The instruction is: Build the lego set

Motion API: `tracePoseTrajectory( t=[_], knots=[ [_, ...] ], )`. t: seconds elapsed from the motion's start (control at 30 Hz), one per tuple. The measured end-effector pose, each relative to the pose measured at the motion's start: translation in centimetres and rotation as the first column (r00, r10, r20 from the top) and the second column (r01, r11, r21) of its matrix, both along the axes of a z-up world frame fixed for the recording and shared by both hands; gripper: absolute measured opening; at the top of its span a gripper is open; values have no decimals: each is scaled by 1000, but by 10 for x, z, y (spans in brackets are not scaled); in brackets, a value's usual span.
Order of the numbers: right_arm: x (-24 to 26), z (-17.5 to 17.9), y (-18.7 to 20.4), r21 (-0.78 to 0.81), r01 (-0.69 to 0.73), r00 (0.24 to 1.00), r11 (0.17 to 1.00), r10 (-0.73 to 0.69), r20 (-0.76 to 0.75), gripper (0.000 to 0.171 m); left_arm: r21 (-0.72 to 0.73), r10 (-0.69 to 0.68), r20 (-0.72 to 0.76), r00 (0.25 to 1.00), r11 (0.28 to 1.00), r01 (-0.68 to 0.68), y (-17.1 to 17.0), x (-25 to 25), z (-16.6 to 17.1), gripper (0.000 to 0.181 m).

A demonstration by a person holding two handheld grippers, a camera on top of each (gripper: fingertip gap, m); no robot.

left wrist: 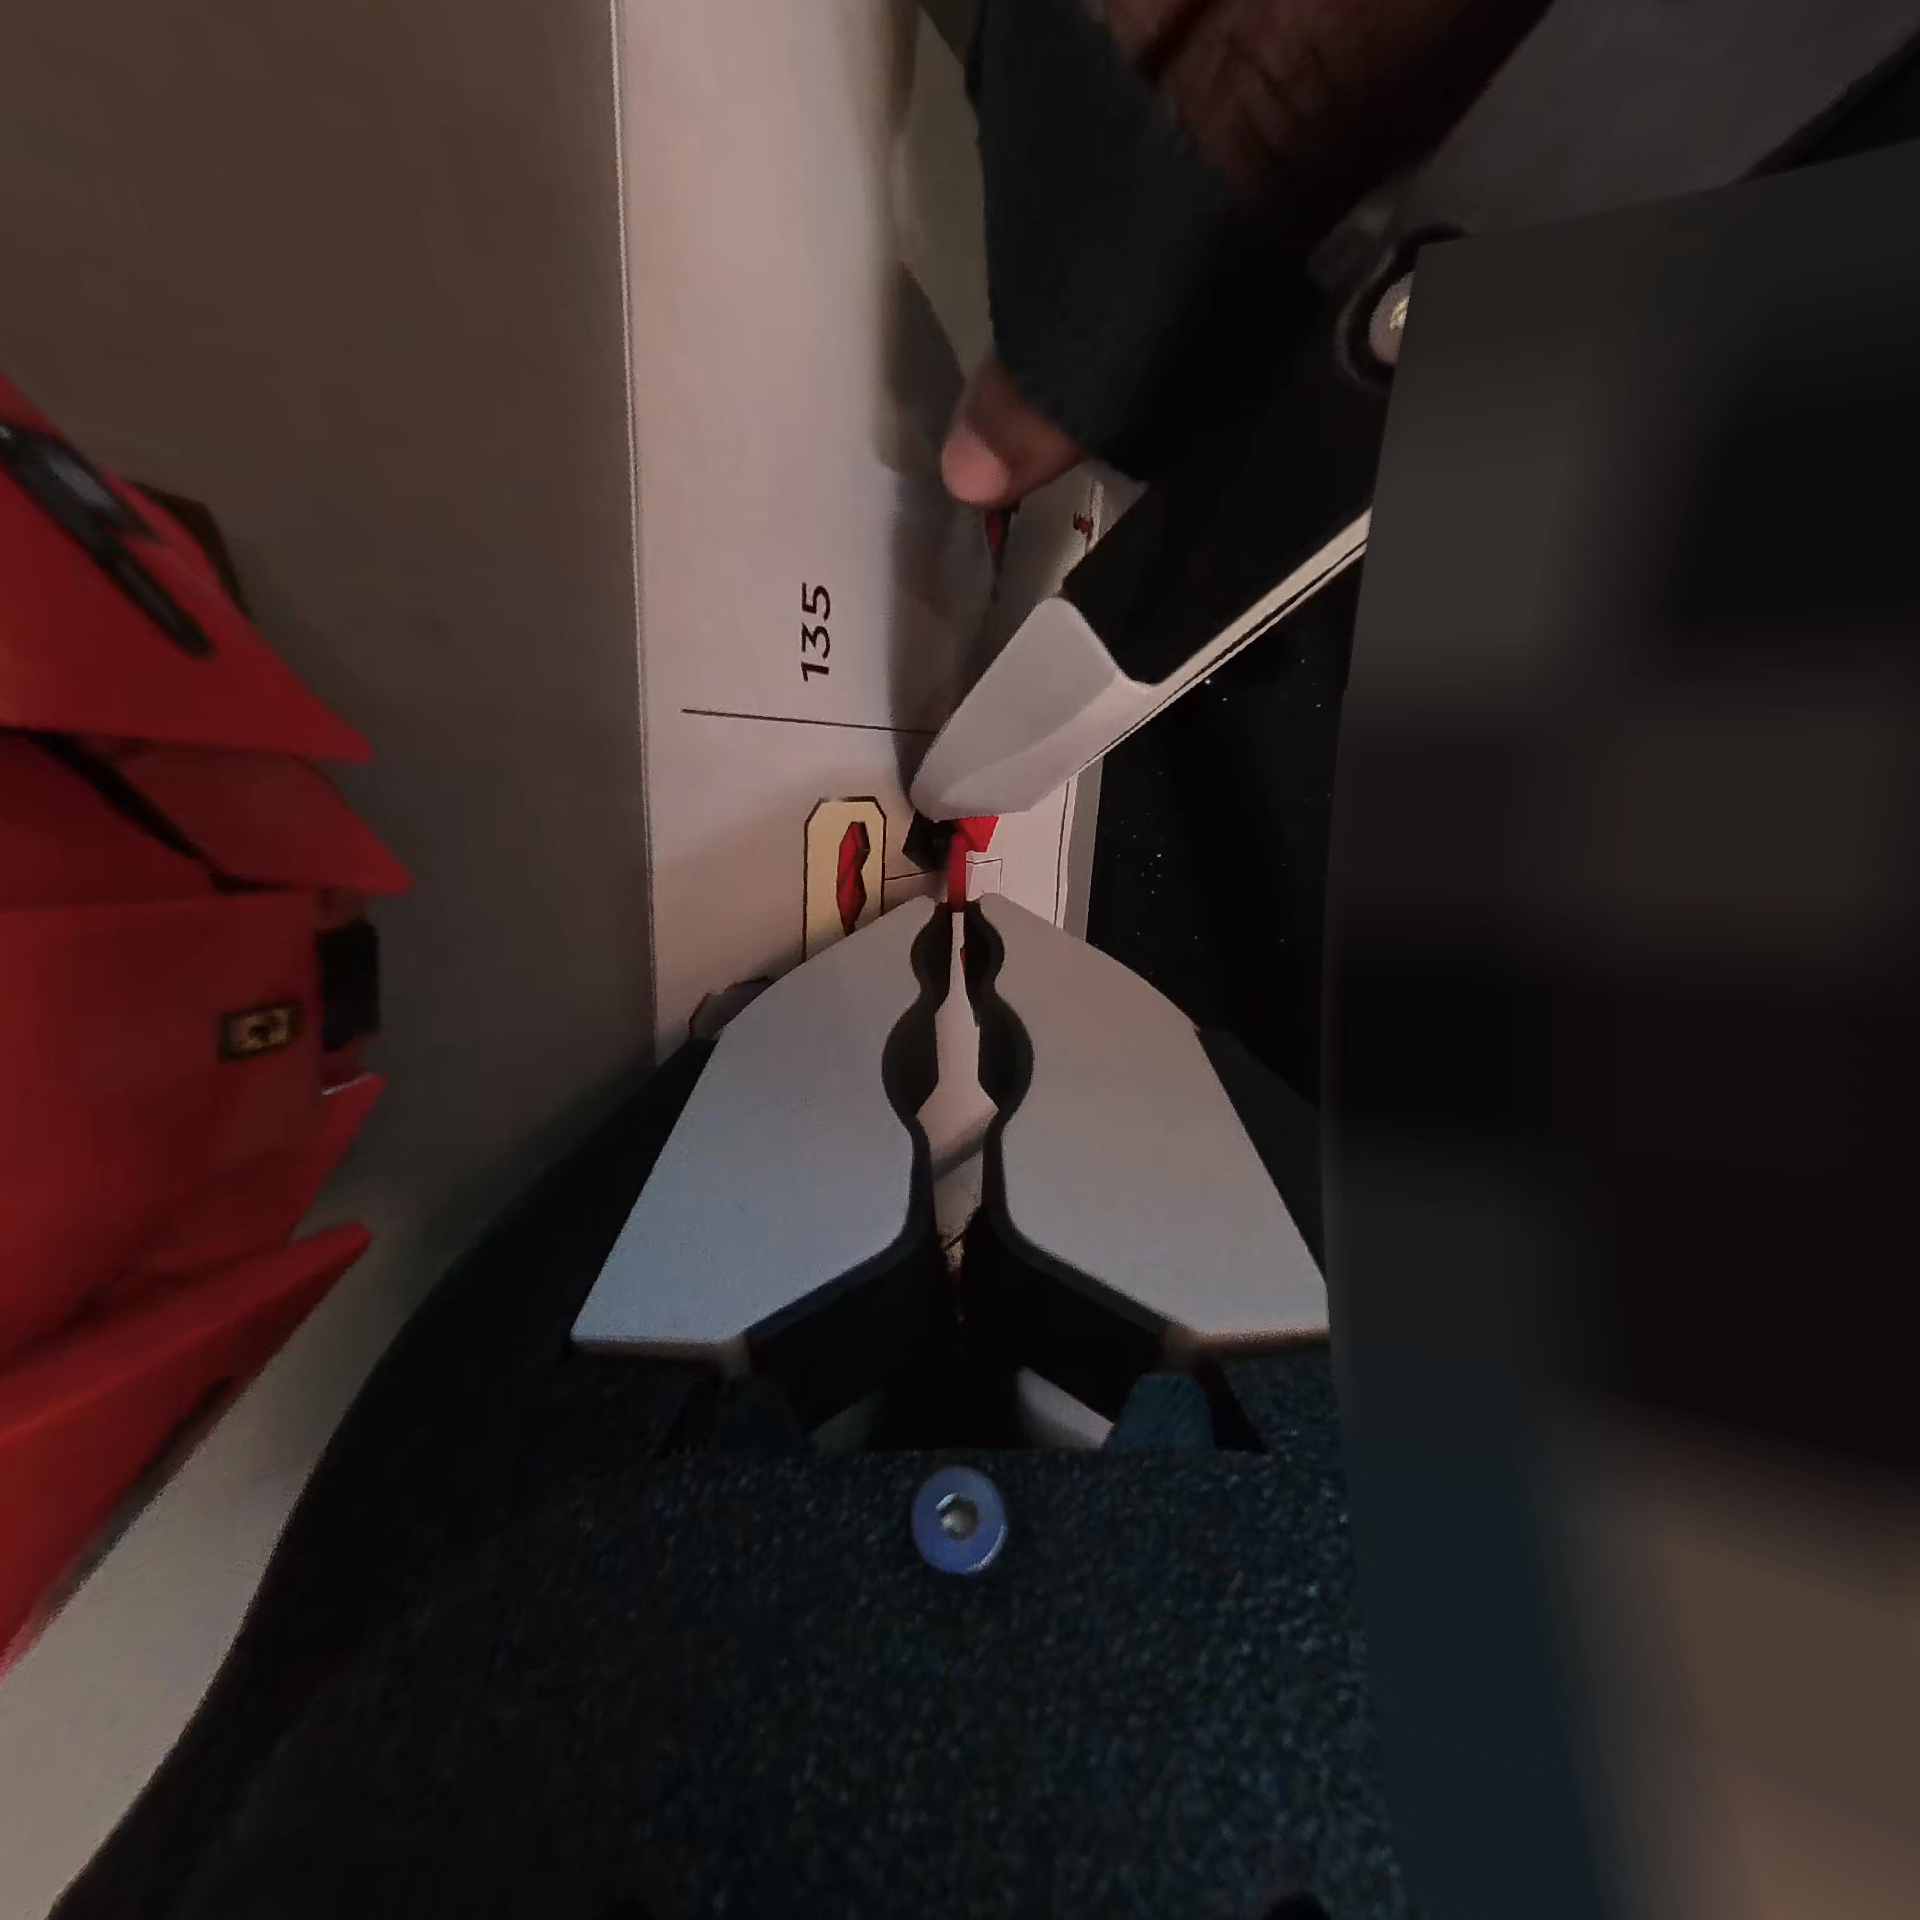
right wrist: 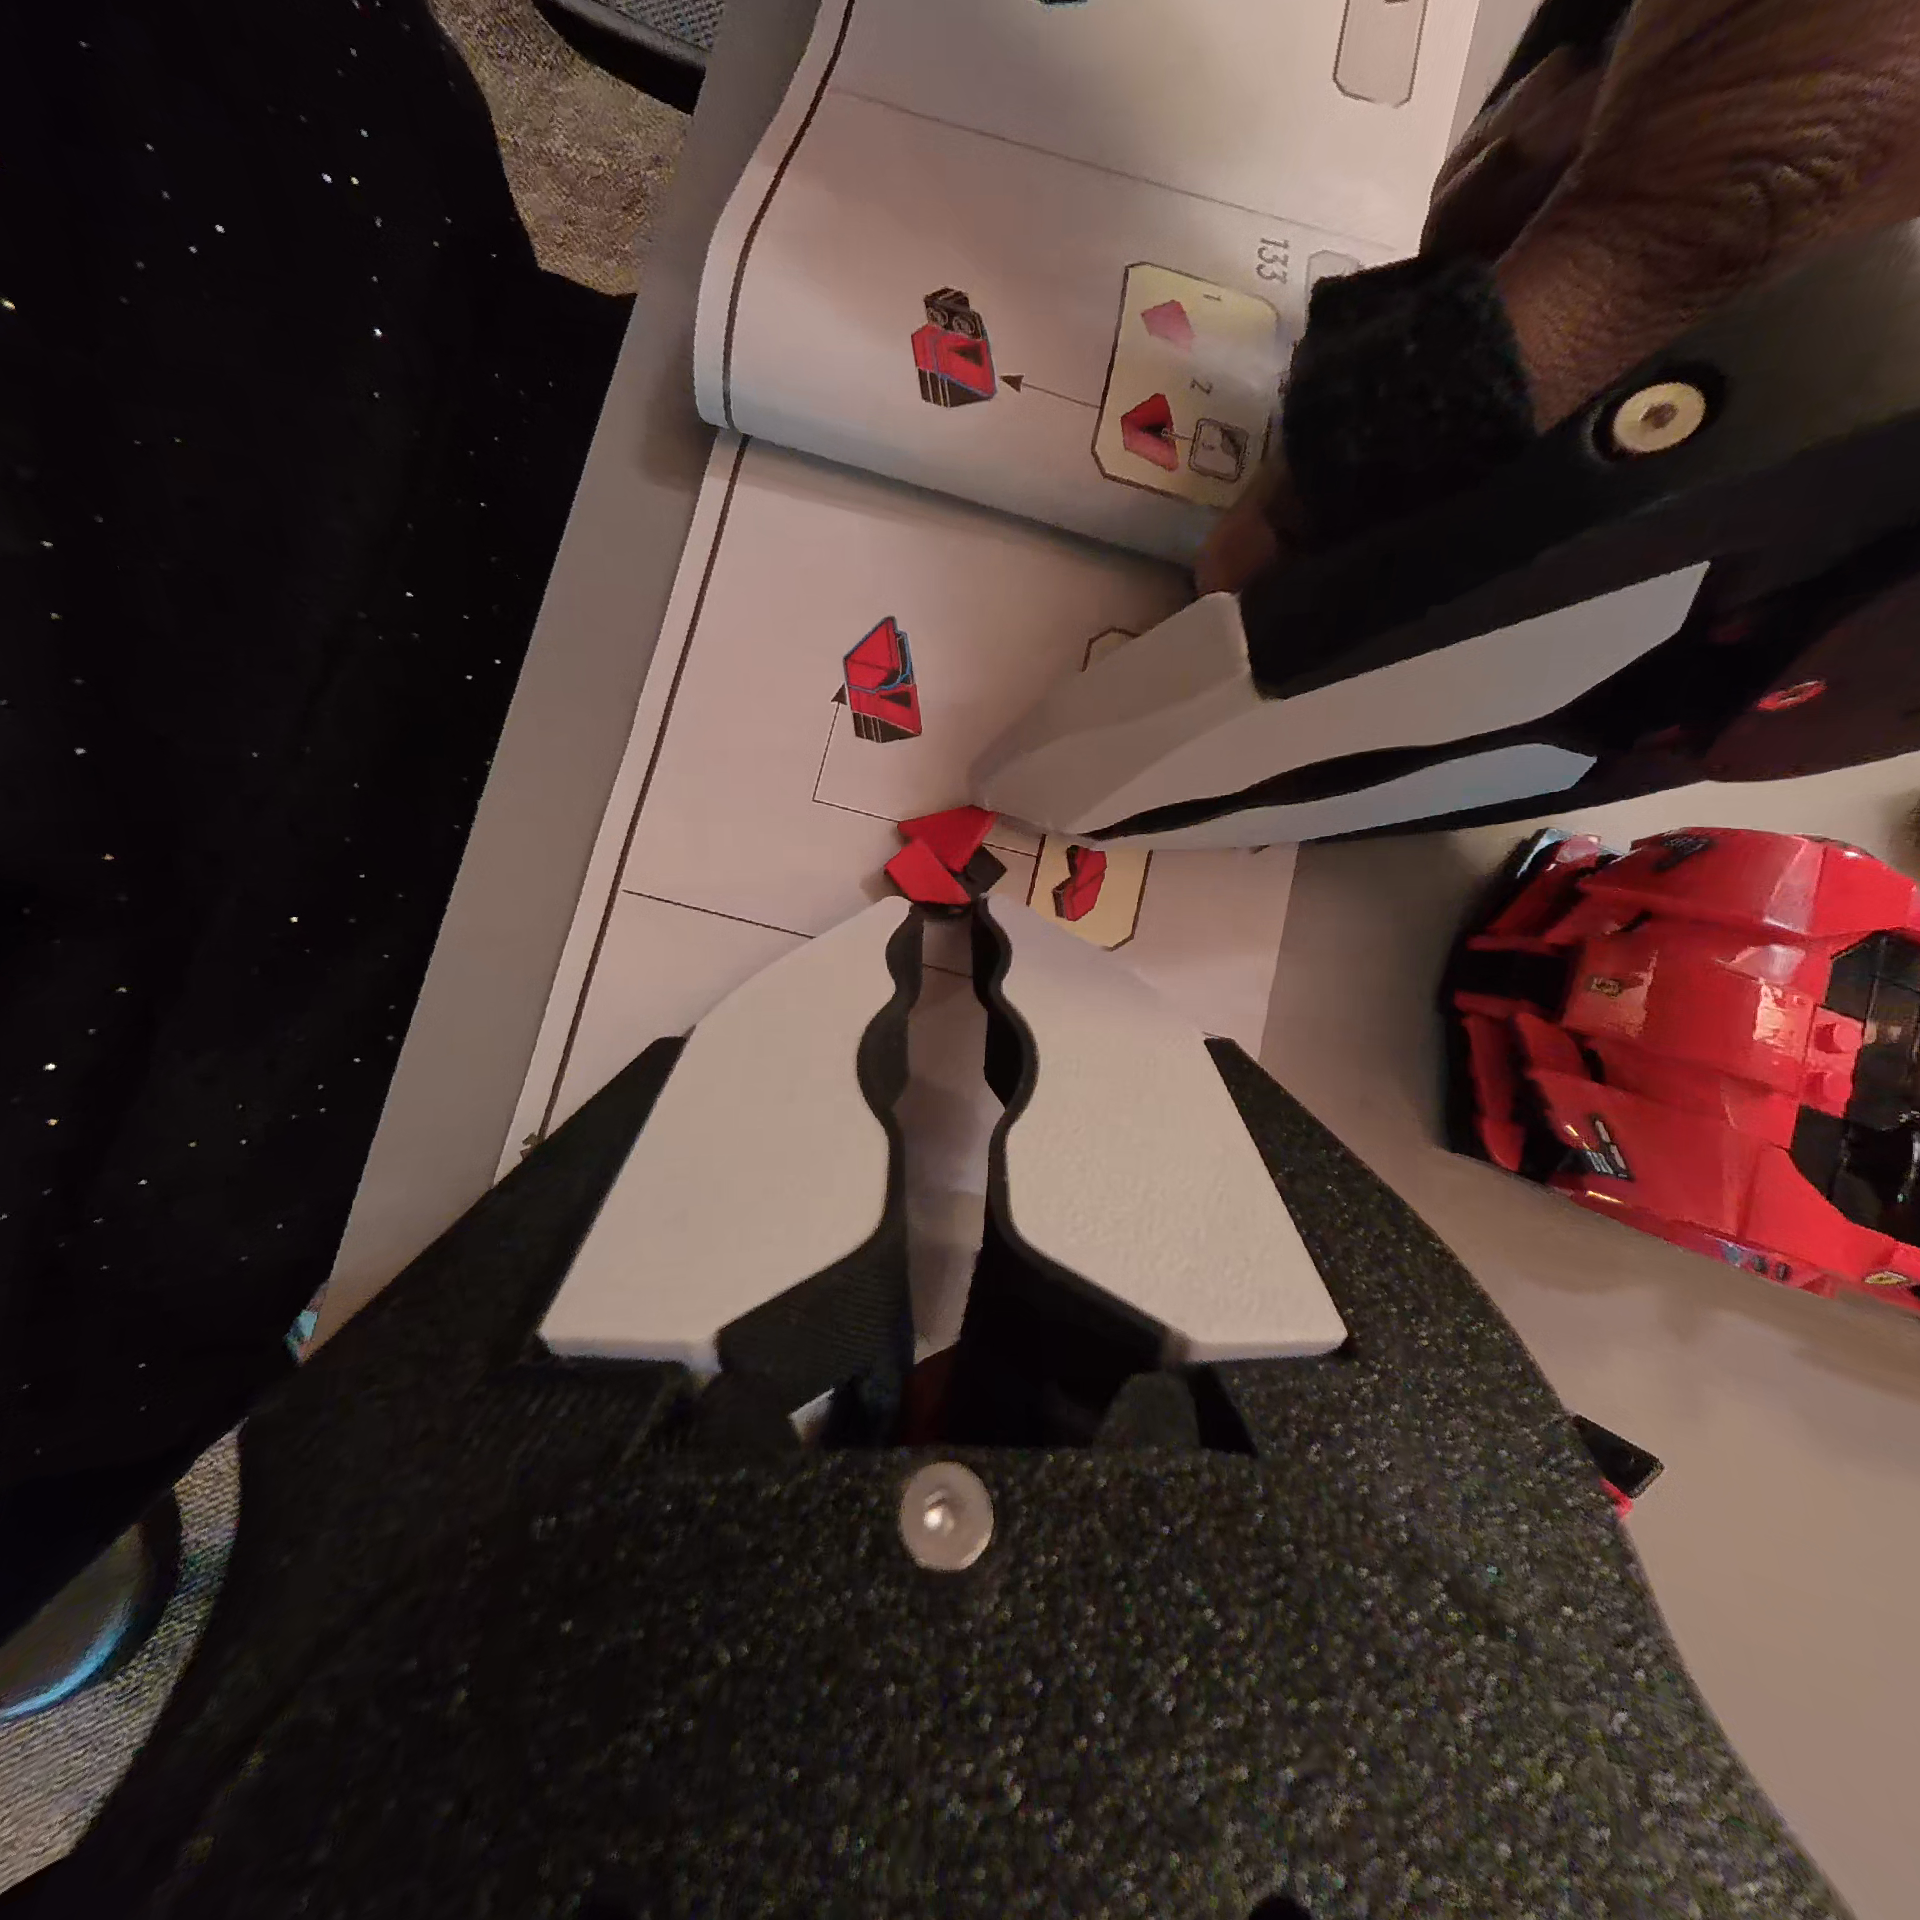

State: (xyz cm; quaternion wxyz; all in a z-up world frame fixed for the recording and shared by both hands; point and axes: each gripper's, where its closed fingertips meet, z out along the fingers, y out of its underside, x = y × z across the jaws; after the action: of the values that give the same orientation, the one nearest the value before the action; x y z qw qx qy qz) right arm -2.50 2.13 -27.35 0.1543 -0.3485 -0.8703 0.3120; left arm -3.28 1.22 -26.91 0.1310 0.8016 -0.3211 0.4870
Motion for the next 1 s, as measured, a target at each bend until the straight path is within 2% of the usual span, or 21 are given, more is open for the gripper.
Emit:
tracePoseTrajectory(
  t=[0.43,0.7,1.0],
  knots=[
    [-4,0,0,38,-12,999,999,14,-48,7,-76,45,68,997,996,-40,6,-5,2,2],
    [-5,1,0,78,-7,998,997,12,-67,6,-91,24,59,998,996,-19,4,-5,3,2],
    [-5,1,-1,76,11,997,997,-5,-83,6,-168,78,68,995,984,-66,0,-4,10,2]
  ],
)
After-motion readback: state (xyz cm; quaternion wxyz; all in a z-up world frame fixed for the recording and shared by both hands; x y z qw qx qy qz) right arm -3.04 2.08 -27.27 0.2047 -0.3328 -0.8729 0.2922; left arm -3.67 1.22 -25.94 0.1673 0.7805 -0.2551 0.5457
